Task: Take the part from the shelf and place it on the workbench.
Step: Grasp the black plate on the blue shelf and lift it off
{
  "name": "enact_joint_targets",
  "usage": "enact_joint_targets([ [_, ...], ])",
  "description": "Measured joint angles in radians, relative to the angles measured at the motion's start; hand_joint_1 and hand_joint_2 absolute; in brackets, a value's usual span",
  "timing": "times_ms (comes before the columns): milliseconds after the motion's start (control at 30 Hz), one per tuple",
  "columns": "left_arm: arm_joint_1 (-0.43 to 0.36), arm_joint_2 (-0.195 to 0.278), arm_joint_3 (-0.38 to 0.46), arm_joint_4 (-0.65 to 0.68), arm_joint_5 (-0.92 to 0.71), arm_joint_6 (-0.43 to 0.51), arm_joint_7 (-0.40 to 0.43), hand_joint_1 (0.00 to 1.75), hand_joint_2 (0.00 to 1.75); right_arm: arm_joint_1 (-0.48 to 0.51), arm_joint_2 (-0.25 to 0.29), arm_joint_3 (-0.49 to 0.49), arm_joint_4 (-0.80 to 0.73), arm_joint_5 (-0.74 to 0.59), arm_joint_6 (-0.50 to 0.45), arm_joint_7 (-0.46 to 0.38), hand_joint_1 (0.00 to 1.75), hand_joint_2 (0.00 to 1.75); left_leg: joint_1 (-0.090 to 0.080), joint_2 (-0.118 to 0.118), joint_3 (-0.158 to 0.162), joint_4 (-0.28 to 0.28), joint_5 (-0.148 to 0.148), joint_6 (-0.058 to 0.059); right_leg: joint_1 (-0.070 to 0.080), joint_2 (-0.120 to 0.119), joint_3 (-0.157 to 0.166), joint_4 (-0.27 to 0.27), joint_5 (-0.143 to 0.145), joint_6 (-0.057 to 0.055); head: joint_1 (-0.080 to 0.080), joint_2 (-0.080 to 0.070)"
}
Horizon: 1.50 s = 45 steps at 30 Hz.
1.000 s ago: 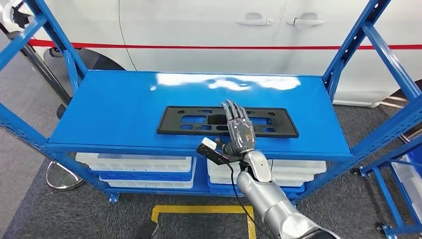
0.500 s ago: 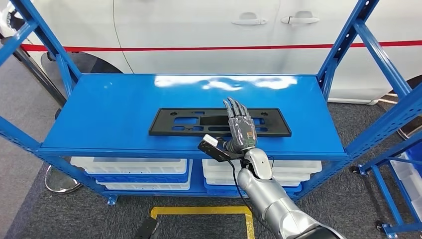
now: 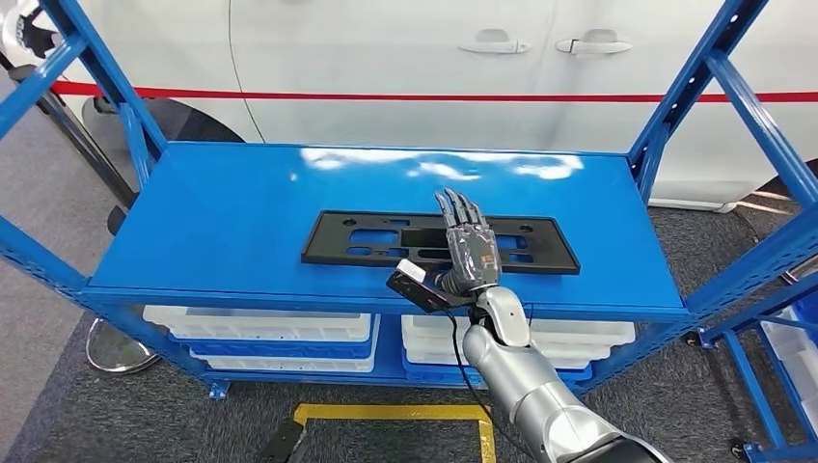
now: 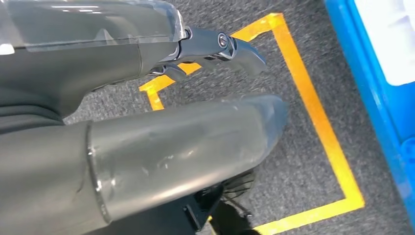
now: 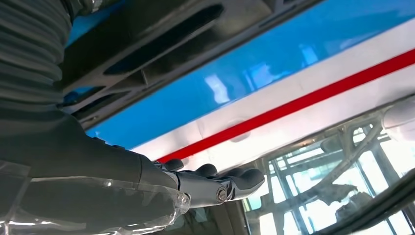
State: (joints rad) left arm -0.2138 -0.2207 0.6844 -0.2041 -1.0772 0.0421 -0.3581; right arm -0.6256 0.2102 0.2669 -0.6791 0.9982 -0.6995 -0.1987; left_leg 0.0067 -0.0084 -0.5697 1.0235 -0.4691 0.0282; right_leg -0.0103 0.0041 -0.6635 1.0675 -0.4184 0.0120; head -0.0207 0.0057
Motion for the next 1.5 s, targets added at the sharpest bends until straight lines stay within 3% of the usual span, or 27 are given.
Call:
enact_joint_targets([
  [67, -0.002, -0.001, 0.000, 0.000, 0.001, 0.001, 0.000, 0.00, 0.00, -0.002, 0.000, -0.001, 0.002, 0.003, 0.000, 0.000, 0.00, 1.75, -0.002, 0.000, -0.002, 0.001, -0.004, -0.010, 0.005, 0.002, 0.010, -0.024, -0.001, -0.008, 0.000, 0.000],
  [167, -0.004, 0.000, 0.001, 0.000, 0.004, -0.002, -0.006, 0.00, 0.00, -0.004, -0.001, -0.002, 0.004, 0.007, 0.000, 0.000, 0.00, 1.75, 0.000, 0.001, -0.002, 0.016, -0.023, -0.027, 0.000, 0.002, 0.020, -0.034, -0.001, -0.025, 0.000, 0.000],
  [233, -0.005, 0.000, 0.001, 0.000, 0.005, -0.006, -0.012, 0.00, 0.00, -0.006, -0.001, -0.002, 0.004, 0.008, 0.000, -0.001, 0.00, 1.75, 0.003, 0.003, -0.040, 0.104, -0.073, -0.037, -0.003, 0.000, 0.029, -0.039, -0.003, -0.033, -0.001, 0.000],
  [300, -0.005, 0.000, 0.001, 0.000, 0.004, -0.009, -0.015, 0.00, 0.00, -0.006, 0.000, -0.002, 0.008, 0.008, 0.000, -0.002, 0.00, 1.75, 0.005, 0.003, -0.110, 0.241, -0.127, -0.044, -0.002, -0.002, 0.031, -0.039, -0.005, -0.037, -0.001, 0.000],
  [333, -0.003, 0.000, 0.001, 0.000, 0.002, -0.010, -0.016, 0.00, 0.00, -0.006, 0.000, -0.002, 0.010, 0.008, 0.000, -0.003, 0.00, 1.75, 0.006, 0.003, -0.136, 0.286, -0.135, -0.045, -0.002, -0.002, 0.031, -0.039, -0.005, -0.038, -0.001, 0.000],
  [367, -0.002, 0.000, 0.001, 0.000, 0.001, -0.011, -0.016, 0.00, 0.00, -0.006, 0.000, -0.003, 0.012, 0.008, 0.000, -0.003, 0.00, 1.75, 0.006, 0.003, -0.144, 0.293, -0.123, -0.045, -0.001, -0.001, 0.032, -0.038, -0.006, -0.039, -0.001, 0.000],
  [400, -0.002, 0.000, 0.001, 0.000, 0.000, -0.011, -0.017, 0.00, 0.00, -0.006, 0.000, -0.003, 0.013, 0.008, 0.000, -0.003, 0.00, 1.75, 0.005, 0.003, -0.132, 0.259, -0.093, -0.043, -0.001, 0.000, 0.034, -0.038, -0.007, -0.038, -0.001, 0.000],
  [467, -0.003, 0.000, 0.001, 0.000, -0.001, -0.011, -0.017, 0.00, 0.00, -0.007, 0.000, -0.003, 0.013, 0.009, 0.000, -0.004, 0.00, 1.75, 0.004, 0.003, -0.069, 0.115, -0.015, -0.035, 0.000, 0.001, 0.039, -0.037, -0.009, -0.035, -0.001, 0.000],
  [533, -0.005, 0.000, 0.001, 0.000, -0.001, -0.012, -0.018, 0.00, 0.00, -0.008, 0.000, -0.003, 0.014, 0.009, 0.000, -0.004, 0.00, 1.75, 0.000, 0.003, -0.024, 0.014, 0.019, -0.026, 0.002, 0.001, 0.038, -0.035, -0.010, -0.027, -0.001, 0.000],
  [633, -0.004, 0.000, 0.001, 0.000, 0.003, -0.018, -0.022, 0.00, 0.00, -0.009, 0.000, -0.003, 0.015, 0.011, 0.000, -0.003, 0.00, 1.75, -0.002, 0.002, -0.018, -0.007, 0.024, -0.011, 0.003, 0.001, 0.035, -0.038, -0.007, -0.011, -0.001, 0.000],
  [700, -0.005, 0.000, 0.002, 0.000, 0.014, -0.022, -0.026, 0.00, 0.00, -0.011, 0.000, -0.004, 0.016, 0.013, 0.000, -0.003, 0.00, 1.75, 0.003, 0.003, -0.015, -0.017, 0.032, 0.002, 0.002, 0.001, 0.024, -0.010, -0.030, -0.002, 0.000, 0.000],
  [800, -0.006, 0.000, 0.004, 0.000, 0.020, -0.022, -0.027, 0.00, 0.00, -0.010, -0.001, -0.006, 0.021, 0.014, 0.000, -0.004, 0.02, 1.75, 0.004, 0.005, -0.015, -0.020, 0.035, 0.012, -0.001, 0.001, -0.055, 0.162, -0.120, 0.006, 0.000, 0.000],
  [833, -0.006, 0.000, 0.004, 0.000, 0.020, -0.021, -0.027, 0.00, 0.00, -0.009, -0.001, -0.006, 0.024, 0.014, 0.000, -0.005, 0.41, 1.75, 0.003, 0.005, -0.015, -0.019, 0.035, 0.012, -0.002, 0.000, -0.081, 0.218, -0.138, 0.008, 0.000, 0.000],
  [867, -0.005, 0.000, 0.005, 0.000, 0.020, -0.021, -0.027, 0.00, 0.00, -0.008, -0.001, -0.006, 0.028, 0.014, 0.000, -0.005, 0.85, 1.75, 0.003, 0.005, -0.016, -0.018, 0.034, 0.011, -0.003, 0.000, -0.092, 0.240, -0.137, 0.009, 0.000, 0.000],
  [900, -0.005, 0.000, 0.005, 0.000, 0.020, -0.021, -0.027, 0.00, 0.00, -0.007, -0.002, -0.006, 0.030, 0.013, 0.000, -0.006, 1.28, 1.75, 0.003, 0.005, -0.016, -0.016, 0.033, 0.011, -0.004, 0.000, -0.084, 0.222, -0.116, 0.009, 0.000, 0.000],
  [933, -0.005, -0.001, 0.006, 0.000, 0.021, -0.020, -0.027, 0.00, 0.00, -0.008, -0.002, -0.007, 0.031, 0.012, 0.000, -0.006, 1.70, 1.75, 0.003, 0.004, -0.015, -0.013, 0.031, 0.009, -0.004, 0.000, -0.057, 0.168, -0.082, 0.008, 0.000, 0.000],
  [1000, -0.006, -0.001, 0.006, 0.000, 0.021, -0.016, -0.029, 0.00, 0.00, -0.012, -0.002, -0.007, 0.034, 0.010, 0.000, -0.008, 1.75, 1.75, 0.002, 0.003, -0.017, -0.005, 0.024, 0.003, -0.003, -0.001, 0.007, 0.035, -0.029, 0.002, 0.000, 0.000],
  [1033, -0.007, -0.001, 0.006, 0.000, 0.021, -0.012, -0.030, 0.00, 0.00, -0.013, -0.002, -0.006, 0.035, 0.009, 0.000, -0.009, 1.75, 1.75, 0.000, 0.002, -0.019, -0.002, 0.022, -0.002, -0.001, 0.000, 0.026, -0.007, -0.019, -0.002, 0.000, 0.000],
  [1133, -0.008, -0.001, 0.007, 0.000, 0.026, -0.004, -0.034, 0.00, 0.00, -0.015, -0.002, -0.006, 0.041, 0.007, 0.000, -0.009, 1.75, 1.75, -0.002, 0.002, -0.023, -0.001, 0.020, -0.016, 0.002, 0.001, 0.033, -0.029, -0.018, -0.015, -0.001, 0.000],
  [1200, -0.009, -0.001, 0.007, 0.000, 0.029, -0.001, -0.038, 0.00, 0.00, -0.016, -0.002, -0.006, 0.043, 0.007, 0.000, -0.009, 1.75, 1.75, 0.001, 0.002, -0.032, 0.023, 0.000, -0.027, 0.000, 0.001, 0.037, -0.035, -0.015, -0.027, -0.001, 0.000],
  [1333, -0.009, -0.001, 0.007, 0.000, 0.031, 0.004, -0.044, 0.00, 0.00, -0.015, -0.002, -0.006, 0.047, 0.008, 0.000, -0.009, 1.75, 1.75, 0.007, 0.003, -0.134, 0.241, -0.103, -0.042, -0.001, -0.002, 0.040, -0.038, -0.016, -0.041, -0.001, 0.000],
  [1367, -0.008, -0.001, 0.008, 0.000, 0.032, 0.004, -0.045, 0.00, 0.00, -0.014, -0.002, -0.006, 0.049, 0.008, 0.000, -0.009, 1.75, 1.75, 0.007, 0.003, -0.149, 0.269, -0.104, -0.042, -0.001, -0.002, 0.040, -0.038, -0.016, -0.041, -0.001, 0.000],
  [1400, -0.008, -0.001, 0.008, 0.000, 0.033, 0.004, -0.046, 0.00, 0.00, -0.014, -0.002, -0.006, 0.050, 0.008, 0.000, -0.009, 1.75, 1.75, 0.007, 0.003, -0.146, 0.260, -0.086, -0.041, 0.000, -0.001, 0.041, -0.038, -0.017, -0.041, -0.001, 0.000],
  [1500, -0.010, -0.001, 0.010, 0.000, 0.034, 0.004, -0.049, 0.00, 0.00, -0.017, -0.003, -0.006, 0.050, 0.007, -0.002, -0.010, 1.75, 1.75, 0.004, 0.003, -0.063, 0.084, 0.010, -0.028, 0.003, 0.002, 0.046, -0.036, -0.021, -0.037, -0.001, 0.000],
])
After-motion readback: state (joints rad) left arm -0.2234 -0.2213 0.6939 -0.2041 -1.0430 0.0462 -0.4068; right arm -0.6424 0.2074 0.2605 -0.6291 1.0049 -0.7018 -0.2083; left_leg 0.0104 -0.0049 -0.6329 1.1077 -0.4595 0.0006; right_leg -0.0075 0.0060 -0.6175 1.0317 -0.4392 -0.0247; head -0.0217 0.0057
